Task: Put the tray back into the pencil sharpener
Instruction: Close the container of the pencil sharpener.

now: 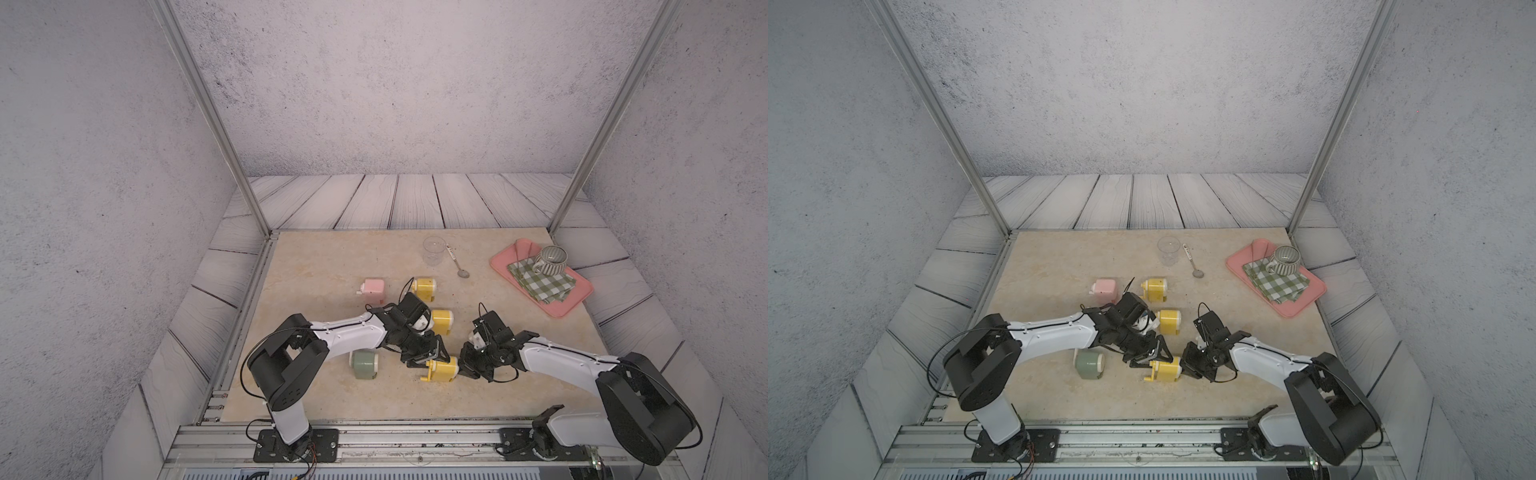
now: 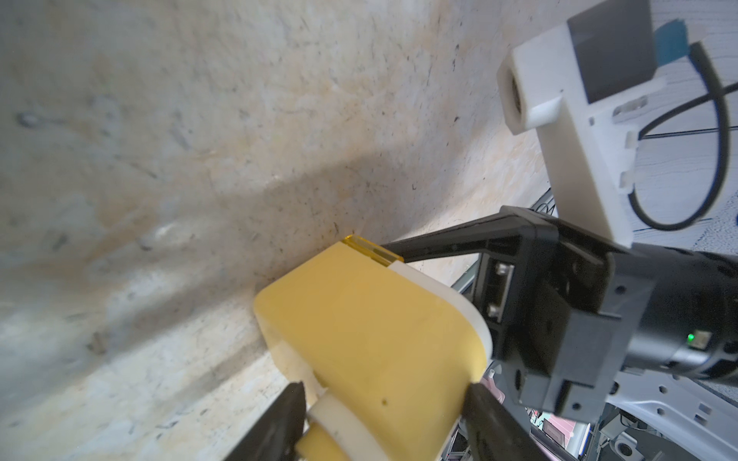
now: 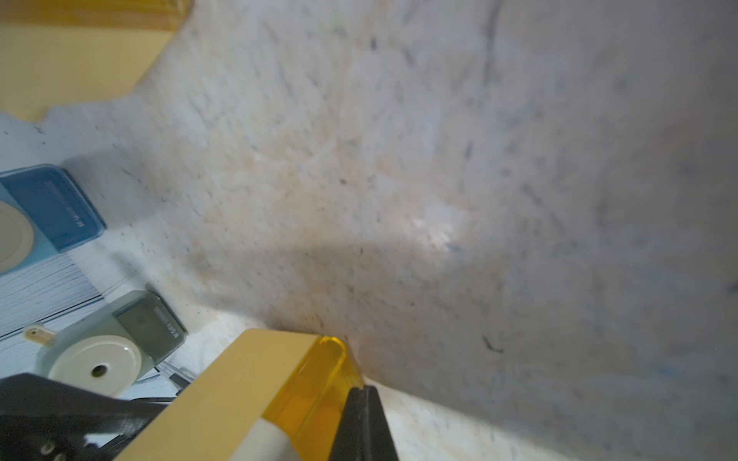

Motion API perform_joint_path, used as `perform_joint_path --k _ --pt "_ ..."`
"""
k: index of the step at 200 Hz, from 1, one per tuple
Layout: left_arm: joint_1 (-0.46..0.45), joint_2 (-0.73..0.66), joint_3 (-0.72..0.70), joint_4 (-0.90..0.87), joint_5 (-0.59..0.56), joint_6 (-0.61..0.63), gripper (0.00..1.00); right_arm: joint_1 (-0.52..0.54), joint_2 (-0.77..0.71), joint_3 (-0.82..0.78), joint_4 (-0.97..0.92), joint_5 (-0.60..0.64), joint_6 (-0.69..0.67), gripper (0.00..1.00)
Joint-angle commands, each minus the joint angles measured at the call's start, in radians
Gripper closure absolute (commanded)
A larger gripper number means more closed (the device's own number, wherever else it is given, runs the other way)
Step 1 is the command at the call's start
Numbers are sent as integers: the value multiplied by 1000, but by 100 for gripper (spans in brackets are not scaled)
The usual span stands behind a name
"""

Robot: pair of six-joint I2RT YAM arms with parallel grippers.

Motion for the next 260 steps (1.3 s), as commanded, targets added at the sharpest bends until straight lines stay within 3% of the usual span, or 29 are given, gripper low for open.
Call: perform_joint_path --k 1,48,148,260 --pt "4 10 1 -14 -4 8 34 2 -32 -9 40 -35 21 100" --pt "6 7 -7 -13 -6 9 34 2 -44 -11 24 -31 22 100" --pt "23 -40 -40 -37 -12 27 35 2 -62 79 -191 69 -32 96" --pt "27 -34 -64 -31 -6 33 35 1 0 44 -60 -41 -12 100"
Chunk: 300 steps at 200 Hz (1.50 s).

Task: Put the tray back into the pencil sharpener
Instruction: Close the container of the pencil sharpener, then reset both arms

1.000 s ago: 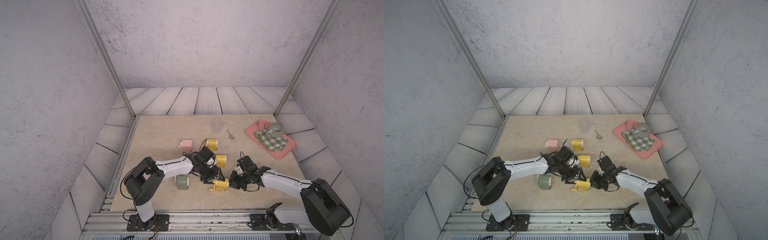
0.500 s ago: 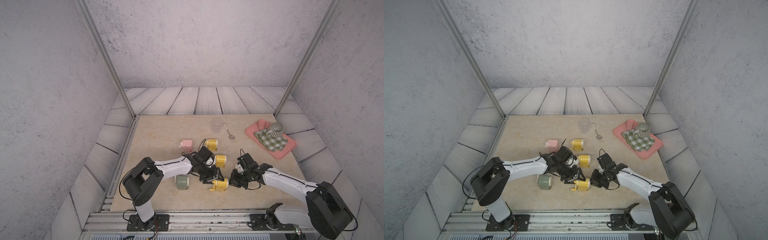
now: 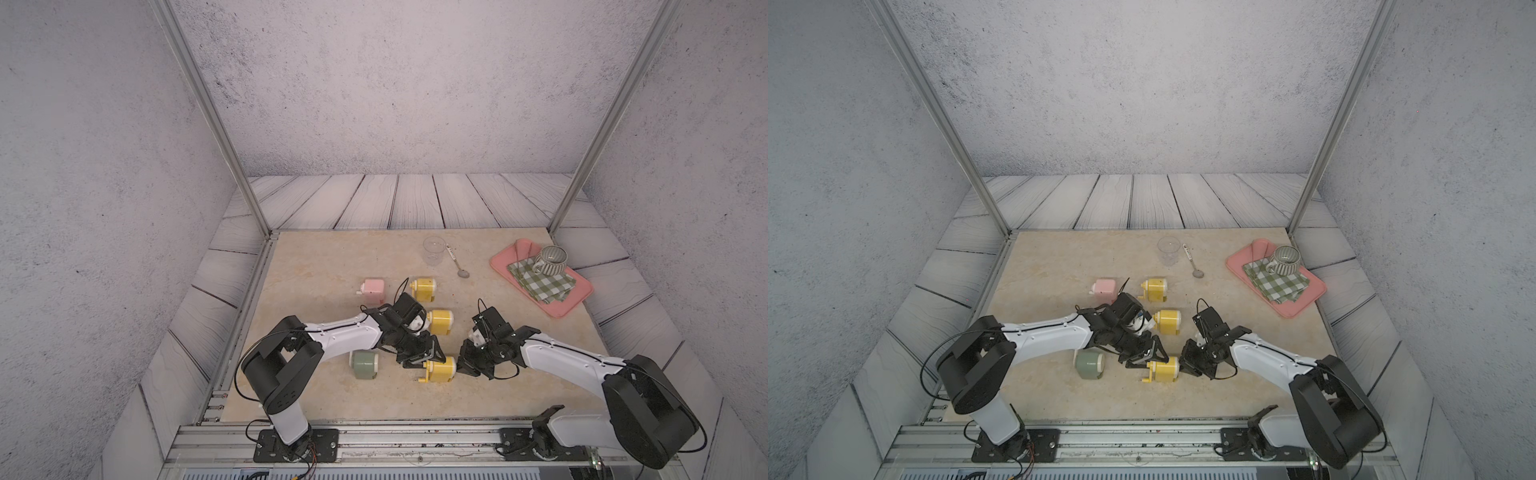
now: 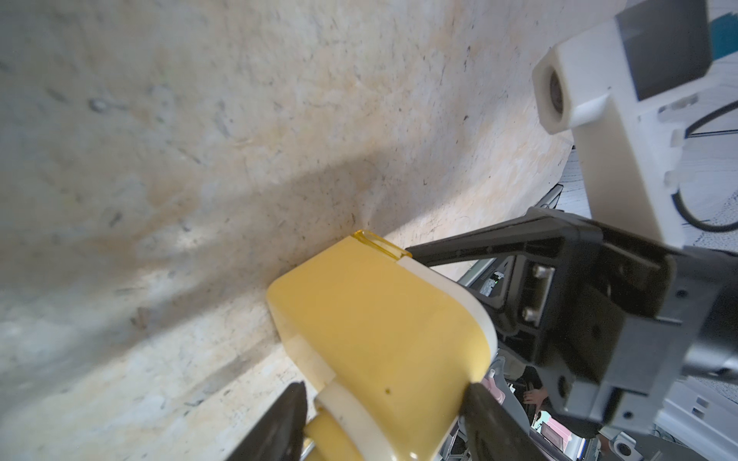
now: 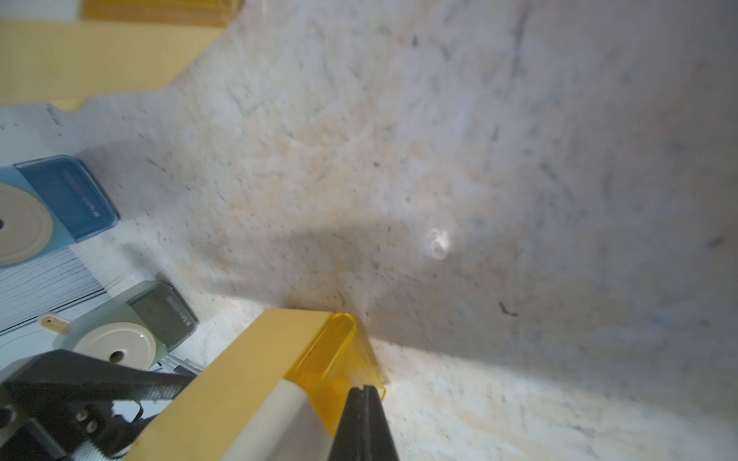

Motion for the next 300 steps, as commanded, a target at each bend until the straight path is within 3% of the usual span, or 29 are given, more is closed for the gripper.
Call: perform_joint_path --k 1,115,135,193,244,300 --pt "5 0 -26 -28 -9 23 35 1 8 -16 33 -36 3 100" --pt "5 10 -40 -8 -10 20 35 2 0 -64 106 -94 37 100" --pt "6 6 -39 -9 -9 22 35 1 -23 -29 17 -34 9 100" --pt "7 -44 0 -72 -38 67 27 0 -73 165 -335 207 -102 88" --pt "17 -112 37 -150 -82 115 14 1 -78 235 -405 263 -118 82" --pt "77 -286 143 -330 -162 248 8 0 -91 361 -489 366 -176 75"
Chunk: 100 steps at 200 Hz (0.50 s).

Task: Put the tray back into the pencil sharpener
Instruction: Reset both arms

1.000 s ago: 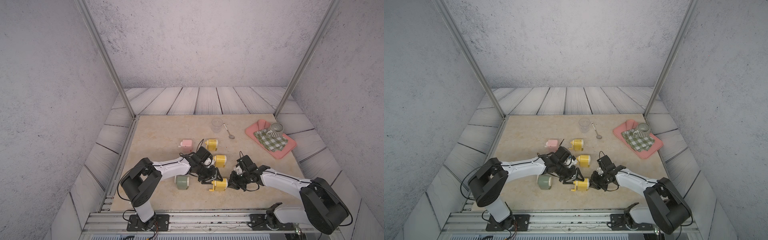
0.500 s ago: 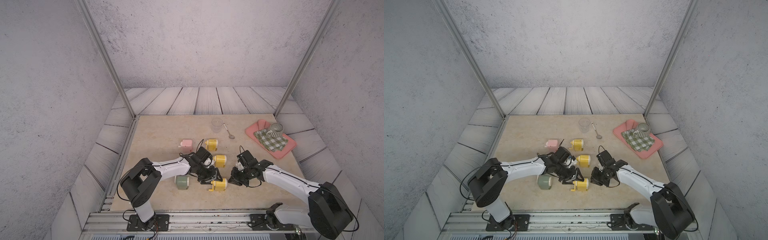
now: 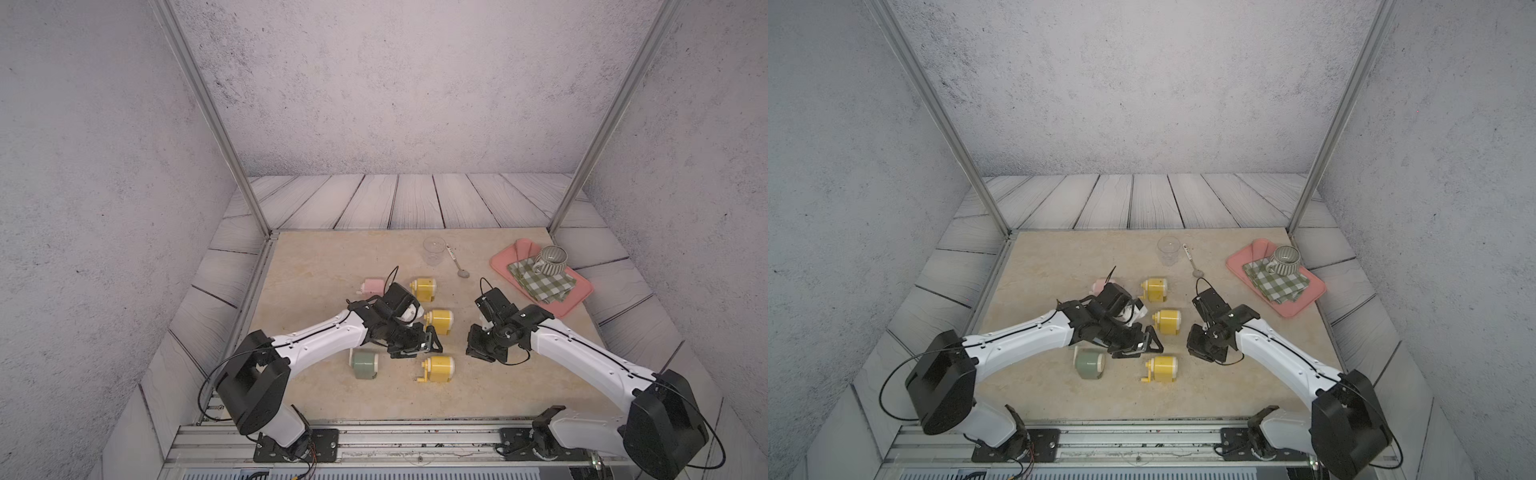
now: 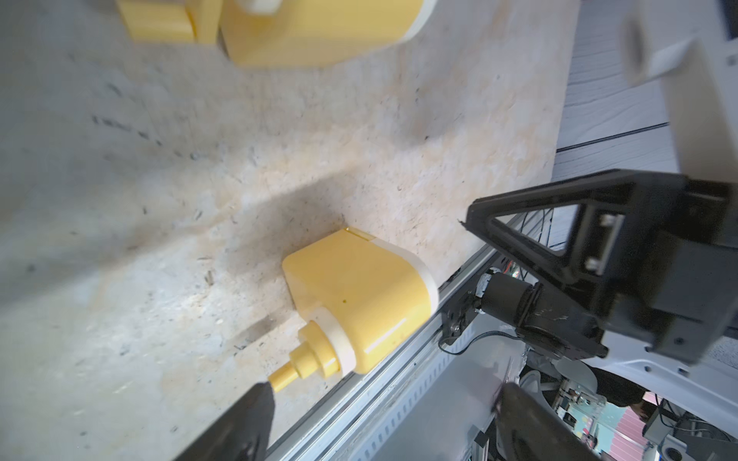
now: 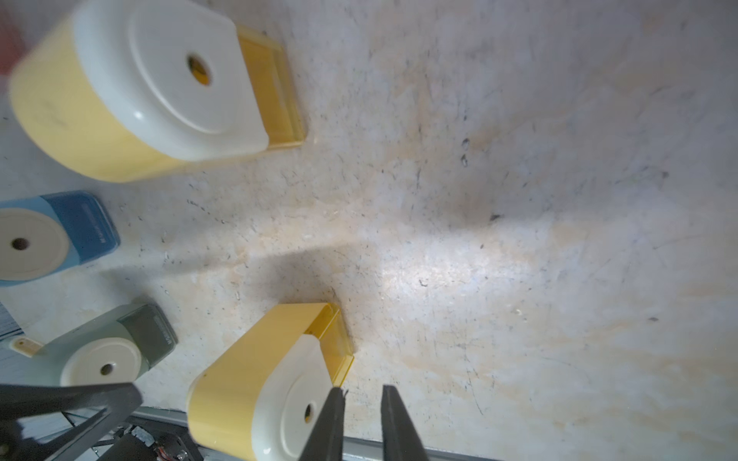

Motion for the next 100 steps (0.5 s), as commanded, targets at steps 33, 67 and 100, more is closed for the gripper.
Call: perform_joint_path --k 33,67,100 --pt "142 -243 104 -214 -143 187 5 2 -69 139 -83 199 -80 64" --pt "285 -386 88 -274 -256 272 0 1 -181 148 -31 376 -136 51" --pt "311 -413 82 -336 -434 332 2 1 -326 47 170 541 -252 1"
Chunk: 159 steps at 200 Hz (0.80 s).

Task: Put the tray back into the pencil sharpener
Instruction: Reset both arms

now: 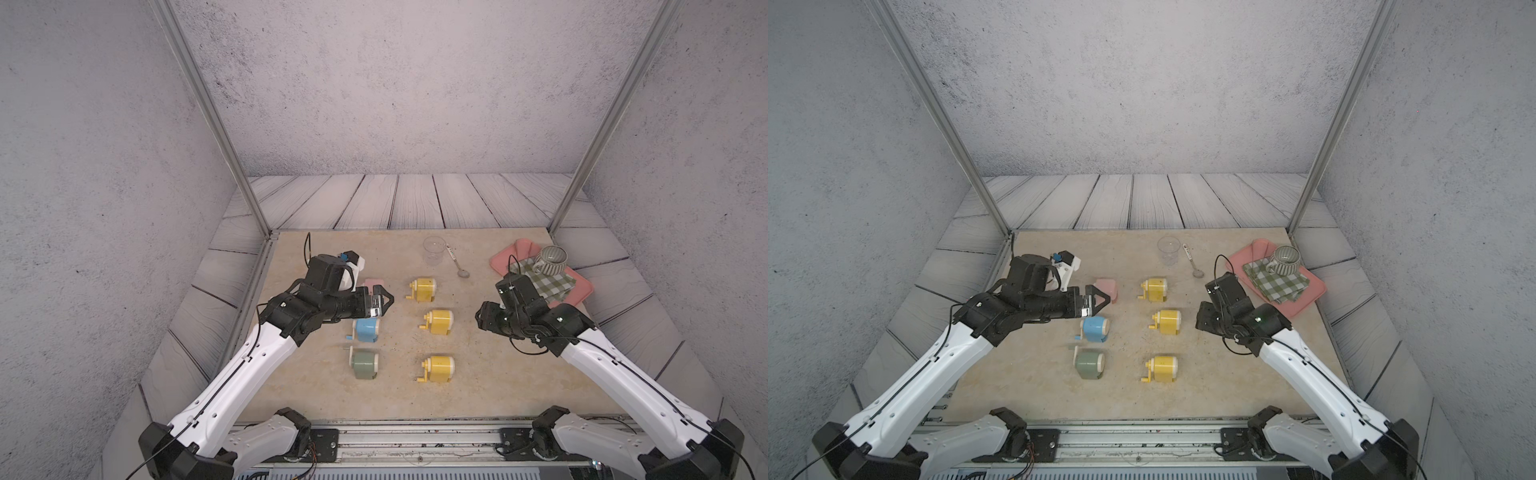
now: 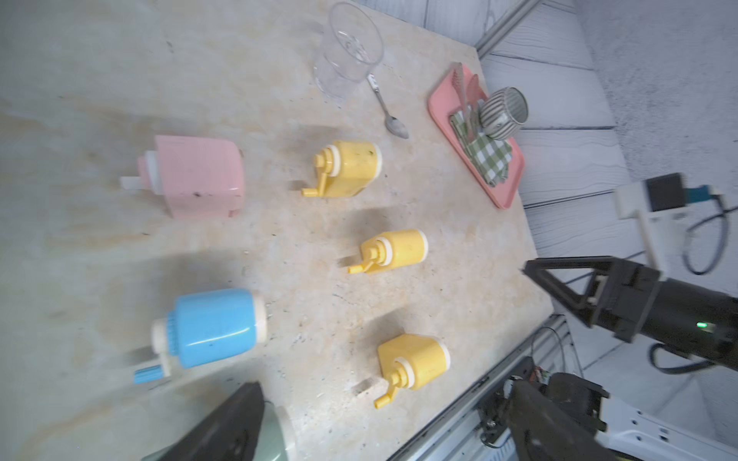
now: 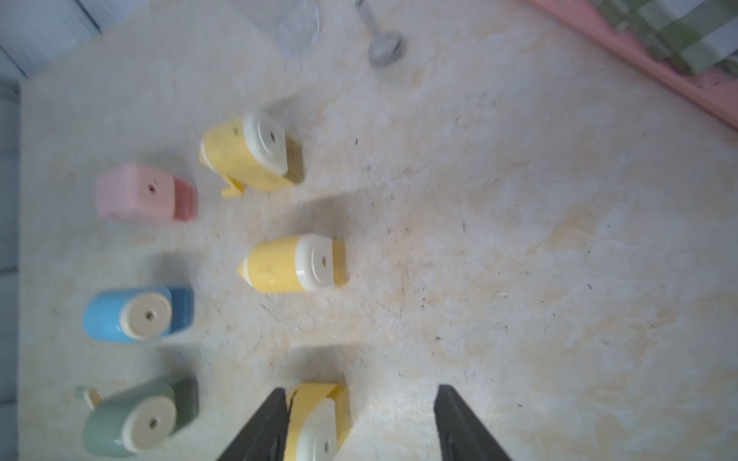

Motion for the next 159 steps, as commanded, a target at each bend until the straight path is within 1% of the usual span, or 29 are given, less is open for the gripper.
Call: perform_joint_path --k 1,15,23,34,43,50,57,68,74,81,97,110,119,129,141,149,156,159 --pt "20 -9 -17 -82 -151 83 2 2 -89 -74 151 187 -118 1" --pt "37 -21 -33 -83 -216 101 2 2 -149 -146 273 246 -211 1" --pt "51 -27 -42 -76 -246 109 2 2 -181 -195 352 275 -287 1" --pt "74 -34 -54 -61 -277 121 2 2 -227 -258 459 312 -437 1" --pt "92 -38 -68 -44 -306 124 2 2 -253 -311 529 384 -501 1" --pt "110 -41 -81 -29 -319 126 2 1 -265 -353 603 463 -545 1" --pt "125 -41 -96 -12 -339 125 2 0 -273 -401 693 517 -602 1" --pt "154 -44 -126 21 -367 117 2 -5 -269 -485 851 559 -708 1" --pt "176 -46 -140 34 -375 113 2 -11 -255 -528 933 574 -740 1" --pt "200 -46 -154 43 -377 112 2 -30 -231 -566 1007 585 -750 1" --pt "244 -51 -196 79 -407 106 2 -108 -151 -607 1075 547 -732 1" --pt "277 -50 -229 112 -431 106 2 -161 -71 -644 1195 541 -745 1" --pt "296 -51 -251 132 -449 112 2 -205 -8 -665 1275 504 -749 1" --pt "309 -55 -276 162 -485 119 2 -253 67 -677 1350 454 -753 1" --pt "318 -68 -319 207 -538 127 2 -300 168 -689 1453 419 -717 1" --pt "324 -79 -346 244 -576 136 2 -323 235 -697 1521 406 -692 1" --pt "325 -88 -370 275 -614 146 2 -334 285 -692 1587 416 -691 1" --pt "326 -93 -379 288 -630 150 2 -341 302 -687 1602 398 -695 1"
